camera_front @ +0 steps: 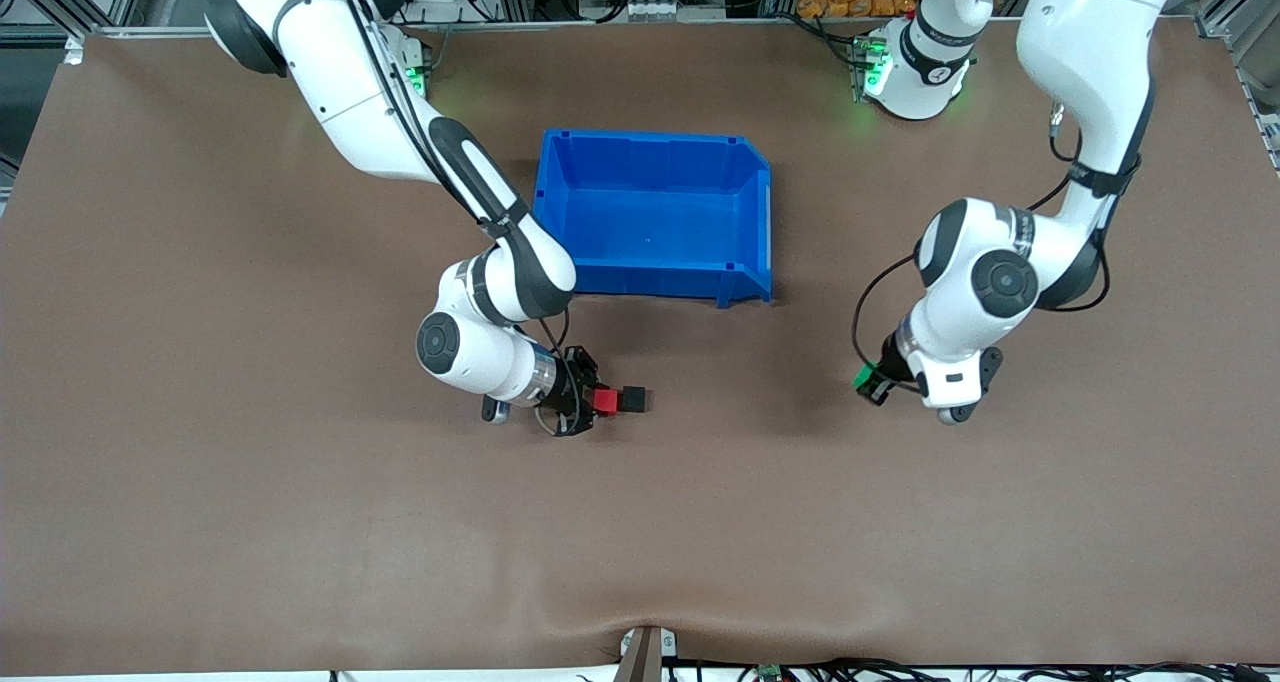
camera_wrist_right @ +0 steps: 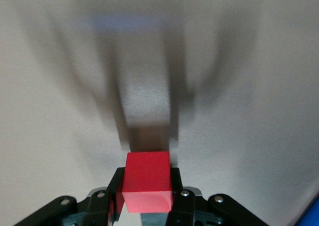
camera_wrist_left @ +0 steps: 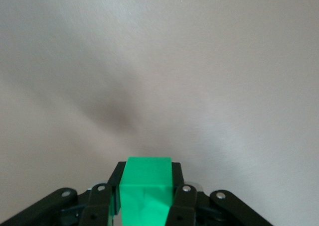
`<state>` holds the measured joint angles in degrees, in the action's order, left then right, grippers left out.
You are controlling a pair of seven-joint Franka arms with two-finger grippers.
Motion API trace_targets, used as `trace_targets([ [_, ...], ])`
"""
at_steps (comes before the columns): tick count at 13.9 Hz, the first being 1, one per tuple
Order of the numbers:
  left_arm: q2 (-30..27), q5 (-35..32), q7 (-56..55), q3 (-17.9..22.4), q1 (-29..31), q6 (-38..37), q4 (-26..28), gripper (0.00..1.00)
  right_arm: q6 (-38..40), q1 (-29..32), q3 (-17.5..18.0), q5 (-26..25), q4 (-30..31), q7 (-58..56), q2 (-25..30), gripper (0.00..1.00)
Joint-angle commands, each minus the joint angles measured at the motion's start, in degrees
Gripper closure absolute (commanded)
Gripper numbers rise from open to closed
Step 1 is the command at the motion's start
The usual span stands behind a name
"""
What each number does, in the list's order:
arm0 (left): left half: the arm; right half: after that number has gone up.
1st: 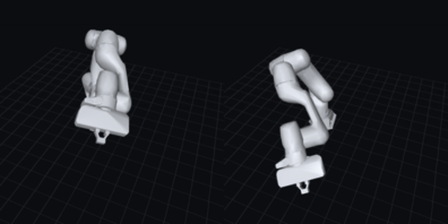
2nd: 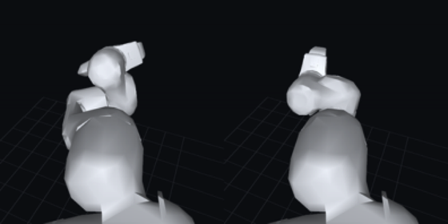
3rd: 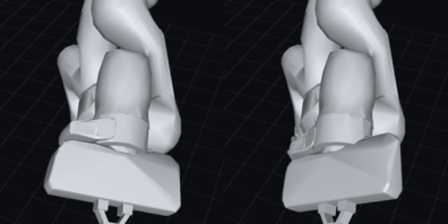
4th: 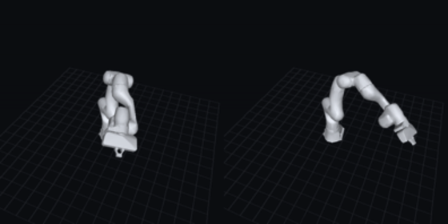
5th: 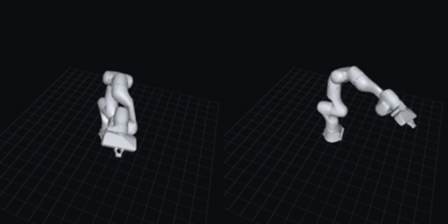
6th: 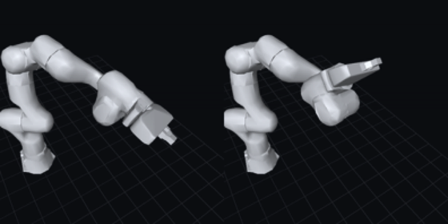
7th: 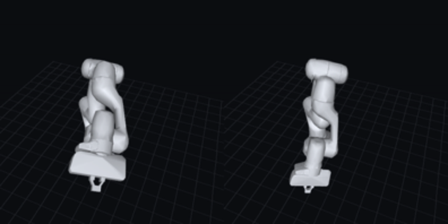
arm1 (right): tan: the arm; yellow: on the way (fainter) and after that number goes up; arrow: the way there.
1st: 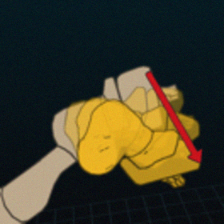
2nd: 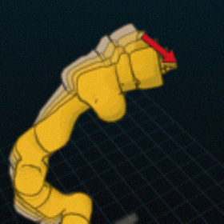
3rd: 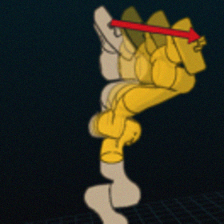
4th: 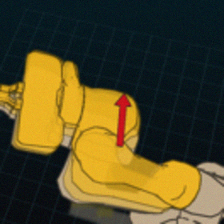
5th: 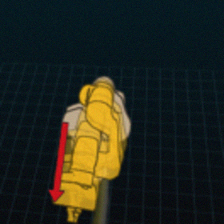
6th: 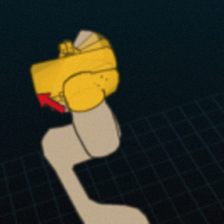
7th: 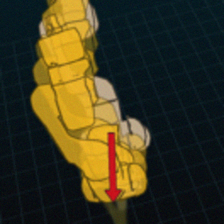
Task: Attach green and red cubes to black cube
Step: 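Carry the red cube with the right gripper while the left gripper carries the green cube, then set the red cube beside the black cube and withdraw the right gripper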
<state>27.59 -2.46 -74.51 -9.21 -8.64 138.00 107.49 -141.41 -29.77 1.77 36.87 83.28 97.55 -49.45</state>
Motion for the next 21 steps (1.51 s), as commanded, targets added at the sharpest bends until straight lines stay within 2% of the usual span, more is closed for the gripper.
trace_targets([
  [1, 5.2, 0.3, -9.6, 0.2, -2.7, -3.8, -8.0, 1.00, -0.1, -1.0, -0.4, 0.7, -0.5, 0.7, -0.4, 1.00],
  [3, 7.0, 0.4, -15.8, 0.2, -4.3, -3.8, -10.1, 1.00, -0.1, -1.3, -0.4, 0.7, -0.4, 0.8, -0.5, 1.00],
  [4, 8.2, 0.4, -20.2, 0.2, -5.6, -3.8, -11.7, 1.00, -0.1, -1.4, -0.4, 0.7, -0.5, 0.9, -0.5, 0.70],
  [5, 9.7, 0.4, -24.8, 0.2, -6.6, -3.8, -13.9, 1.00, -0.2, -1.7, -0.4, 0.3, -0.5, 1.2, -0.6, 0.01],
  [8, 14.3, 0.5, -37.9, 0.2, -10.4, -3.8, -19.2, 1.00, 0.6, -0.1, -0.5, 0.0, -0.9, 0.3, 0.1, 0.00],
  [10, 16.7, 0.4, -44.2, 0.2, -12.8, -3.8, -22.6, 1.00, 4.5, 1.5, -1.0, -2.1, -1.4, 0.3, 1.8, 0.00],
  [11, 17.9, 0.4, -46.6, 0.2, -13.8, -3.8, -24.1, 1.00, 8.7, 2.7, -2.2, -4.5, -1.6, 0.2, 3.1, 0.00],
  [12, 19.2, 0.9, -48.8, 0.1, -14.6, -3.8, -25.7, 1.00, 16.0, 4.7, -2.6, -7.2, -2.8, 0.1, 5.0, 0.00],
  [14, 21.7, 5.2, -50.0, 0.2, -16.1, -3.8, -28.9, 1.00, 30.6, 7.8, -2.6, -12.9, -8.4, -2.2, 6.0, 0.00],
  [16, 21.8, 6.2, -50.0, 0.2, -17.4, -4.1, -28.9, 1.00, 41.4, 11.4, -2.6, -13.1, -14.8, -6.8, 6.1, 0.00],
  [17, 21.9, 6.3, -50.0, 0.2, -18.0, -4.2, -29.0, 1.00, 44.4, 13.7, -2.1, -13.2, -17.0, -9.2, 6.4, 0.00],
  [21, 25.5, 6.3, -50.6, 0.2, -20.5, -4.2, -33.4, 1.00, 46.7, 19.2, -3.7, -13.6, -19.0, -24.2, 9.5, 0.00],
])
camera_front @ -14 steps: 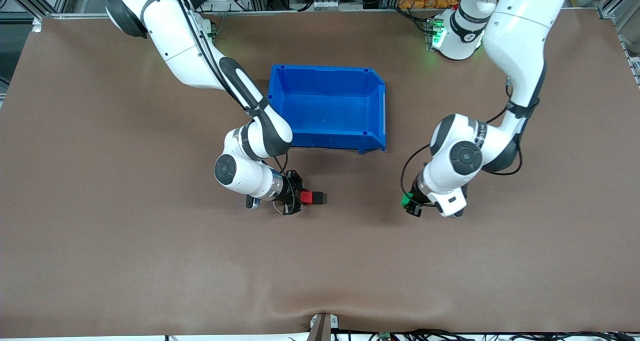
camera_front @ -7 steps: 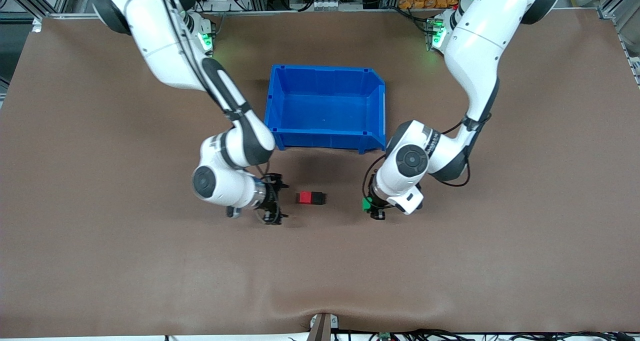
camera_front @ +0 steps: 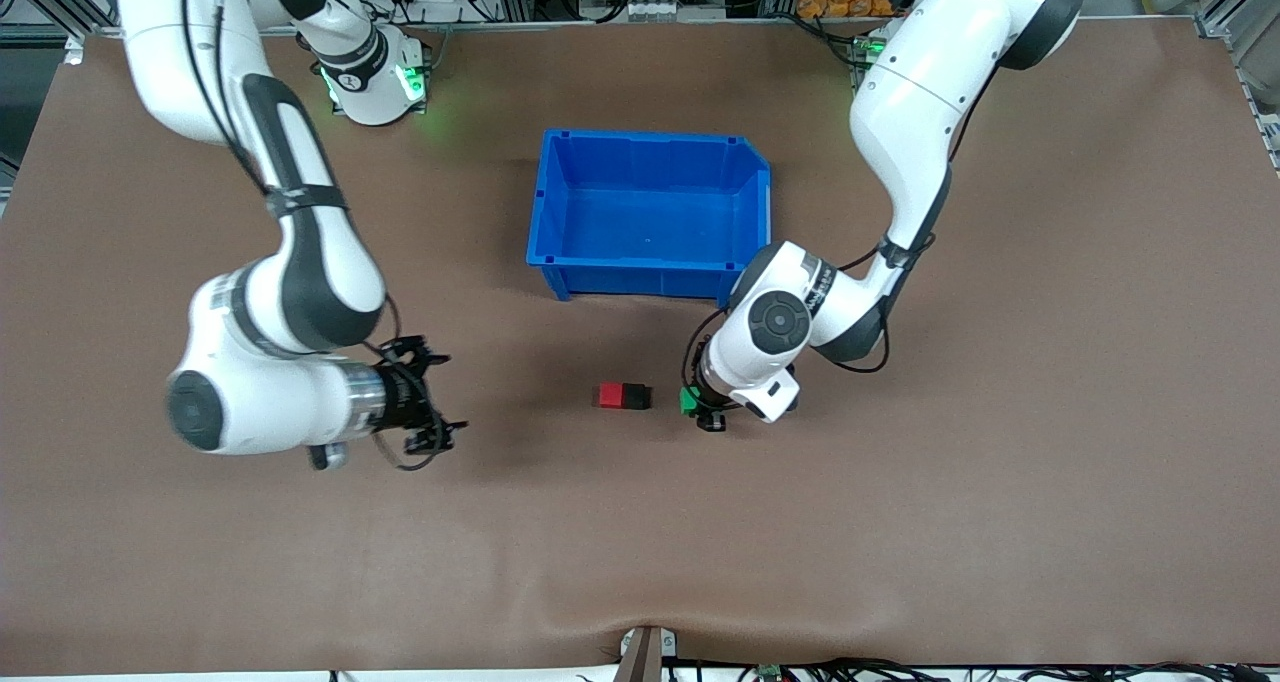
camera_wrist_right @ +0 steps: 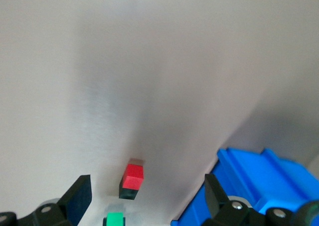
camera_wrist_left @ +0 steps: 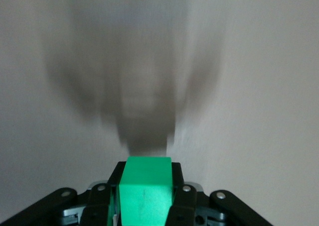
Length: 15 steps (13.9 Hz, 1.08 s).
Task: Attach green and red cubes to black cube
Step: 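Set the red cube beside the black cube and withdraw the right gripper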
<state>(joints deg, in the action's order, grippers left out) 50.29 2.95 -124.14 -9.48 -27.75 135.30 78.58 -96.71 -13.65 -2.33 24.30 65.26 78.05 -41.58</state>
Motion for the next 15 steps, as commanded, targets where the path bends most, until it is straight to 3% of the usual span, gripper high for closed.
trace_targets([
  [1, 2.9, 0.8, -0.9, 0.6, -1.9, -1.5, -4.4, 1.00, 3.0, 5.0, 0.2, -1.0, -1.1, -6.6, 2.4, 0.00],
  [6, 4.0, 0.4, -0.5, 0.9, -2.8, -3.0, -4.3, 1.00, 12.0, 10.5, 0.2, -3.6, -1.1, -23.5, 10.9, 0.00],
  [12, 4.6, 0.3, 0.5, 1.2, -3.9, -2.1, -4.8, 1.00, 26.6, 11.4, 0.9, -19.6, -0.7, -58.7, 20.0, 0.00],
  [15, 5.3, 0.2, 0.9, 1.3, -4.2, -0.7, -5.6, 1.00, 27.5, 11.6, 1.1, -21.8, 2.3, -63.5, 26.4, 0.00],
])
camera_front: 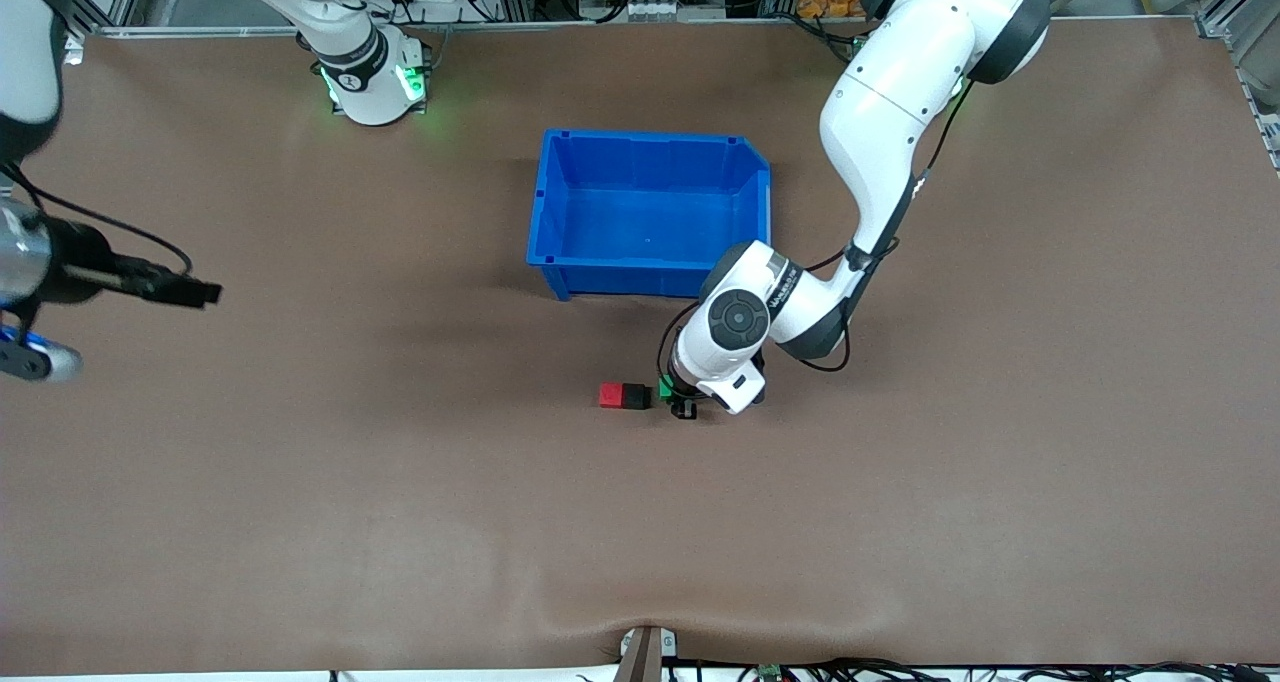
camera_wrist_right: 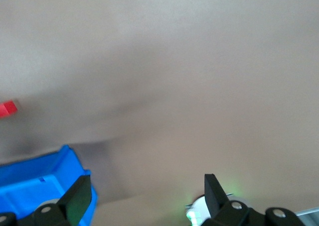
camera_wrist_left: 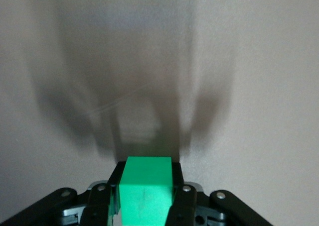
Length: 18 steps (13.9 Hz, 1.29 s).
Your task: Attach green and red cubes to black cube
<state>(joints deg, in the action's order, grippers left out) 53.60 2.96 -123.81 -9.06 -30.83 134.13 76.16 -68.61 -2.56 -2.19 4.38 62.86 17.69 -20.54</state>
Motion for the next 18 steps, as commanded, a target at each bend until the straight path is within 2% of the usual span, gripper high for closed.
trace_targets([
  [1, 2.6, 0.2, 1.1, 1.1, -1.1, 0.8, -3.7, 1.00, -0.7, 0.5, 1.0, -1.8, 6.0, -3.1, 7.2, 0.00],
  [3, 3.1, 0.2, 1.3, 1.1, -1.2, 1.1, -4.4, 1.00, -2.9, 0.5, 1.0, -1.7, 10.8, -3.2, 11.0, 0.00],
  [6, 3.8, 0.2, 1.8, 1.2, -1.6, 2.8, -4.8, 1.00, -14.2, 0.5, 1.0, -1.8, 25.9, -4.5, 20.9, 0.00],
  [7, 4.0, 0.2, 2.1, 1.3, -2.0, 3.4, -4.8, 0.99, -16.5, 0.5, 1.0, -1.8, 28.4, -4.9, 22.2, 0.00],
  [10, 4.1, 0.2, 2.2, 1.3, -2.0, 4.3, -4.8, 0.97, -16.8, 0.5, 1.4, -1.8, 25.2, -11.8, 21.4, 0.00],
  [14, 4.1, 0.2, 2.6, 1.3, -2.4, 5.1, -4.8, 0.93, -12.9, 2.9, 1.5, -1.4, 17.9, -12.3, 20.0, 0.00],
  [15, 4.1, 0.2, 2.7, 1.3, -2.4, 5.5, -4.8, 0.87, -12.4, 3.6, 1.6, -1.0, 17.5, -12.4, 20.2, 0.00],
  [16, 4.1, 0.1, 3.6, 1.4, -2.4, 6.3, -4.7, 0.61, -10.5, 4.0, 2.1, 0.2, 17.5, -12.5, 20.3, 0.00],
  [17, 4.1, 0.1, 6.3, 2.1, -2.6, 6.5, -4.5, 0.21, -8.5, 4.4, 2.0, 1.2, 17.6, -12.5, 20.4, 0.00],
  [18, 4.0, 0.0, 7.8, 2.6, -3.4, 6.5, -4.4, 0.00, -8.6, 4.6, 2.1, 0.9, 17.4, -12.5, 20.4, 0.00],
])
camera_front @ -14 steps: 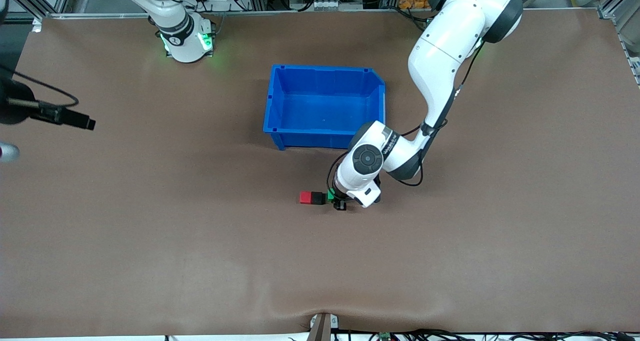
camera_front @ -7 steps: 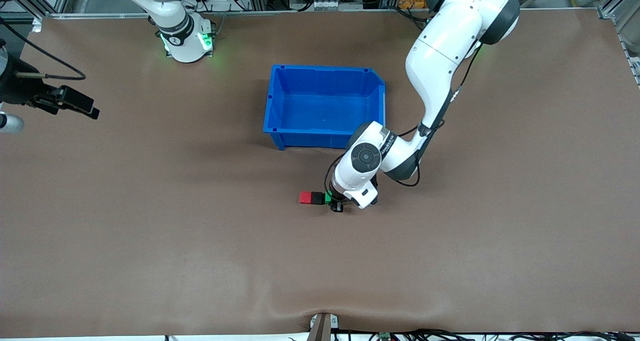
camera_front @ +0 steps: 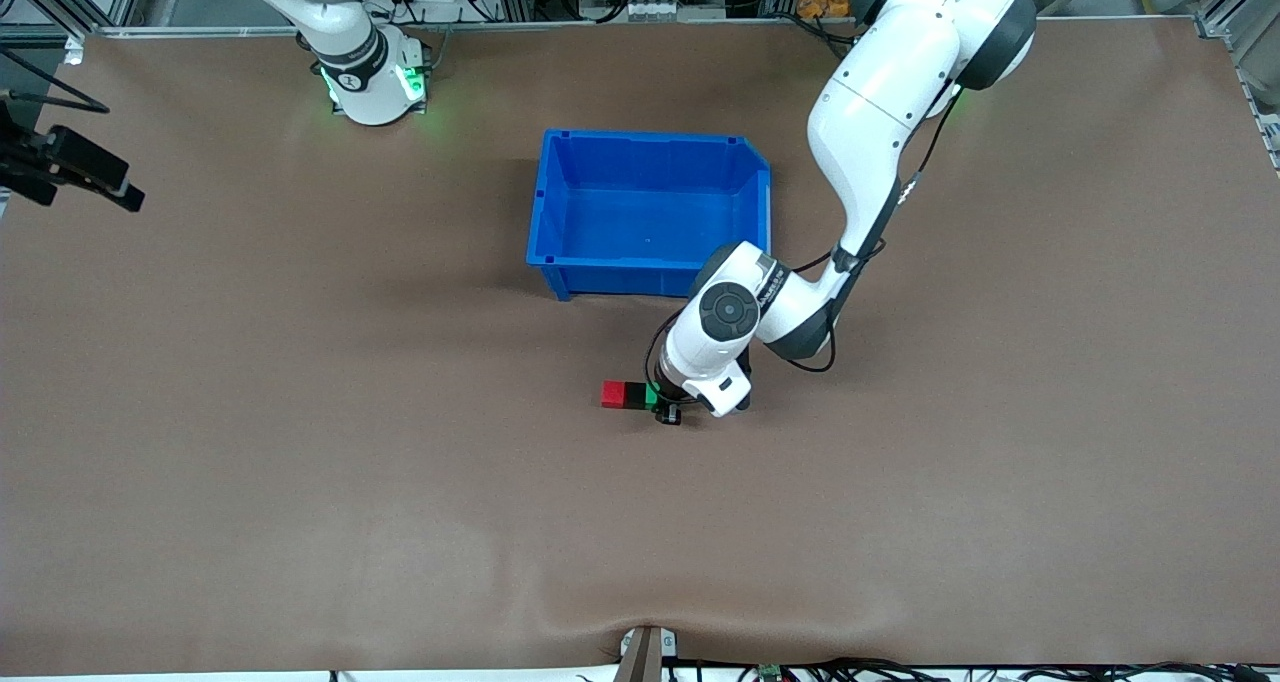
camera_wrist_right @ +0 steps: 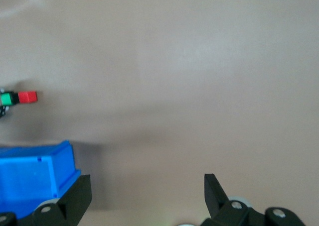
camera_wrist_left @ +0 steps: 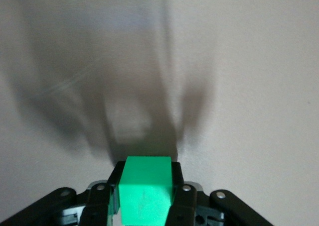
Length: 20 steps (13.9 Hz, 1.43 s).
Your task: Attach green and red cubes to black cube
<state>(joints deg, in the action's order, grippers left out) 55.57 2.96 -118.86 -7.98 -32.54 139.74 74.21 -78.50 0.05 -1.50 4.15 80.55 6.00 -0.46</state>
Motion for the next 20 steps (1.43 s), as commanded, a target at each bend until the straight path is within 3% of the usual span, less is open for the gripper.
trace_targets([
  [1, 1.7, -0.3, 2.8, 2.2, -2.2, 0.9, -2.2, 0.00, 1.2, 2.1, 1.4, 0.9, -0.4, -0.8, 0.2, 0.00],
  [5, -2.2, -6.3, 2.6, 2.3, -1.7, -1.1, -1.6, 0.00, 0.9, 2.9, 1.2, 0.7, -0.3, -0.7, 0.4, 0.00],
  [9, -8.3, -7.4, 3.8, 4.6, -0.3, -8.2, -1.4, 0.00, 0.3, 3.0, 1.4, 0.6, 2.4, -0.8, 2.6, 0.00],
  [14, -15.7, -7.5, 19.3, 4.3, 6.4, -15.9, 0.4, 0.00, 0.1, 3.0, 1.3, -0.1, 2.3, -0.9, 2.8, 0.00],
  [20, -27.9, -6.9, 39.4, 3.9, 14.3, -18.5, 10.9, 0.00, -0.1, 2.8, 1.4, -0.1, 3.4, -0.9, 4.0, 0.00],
])
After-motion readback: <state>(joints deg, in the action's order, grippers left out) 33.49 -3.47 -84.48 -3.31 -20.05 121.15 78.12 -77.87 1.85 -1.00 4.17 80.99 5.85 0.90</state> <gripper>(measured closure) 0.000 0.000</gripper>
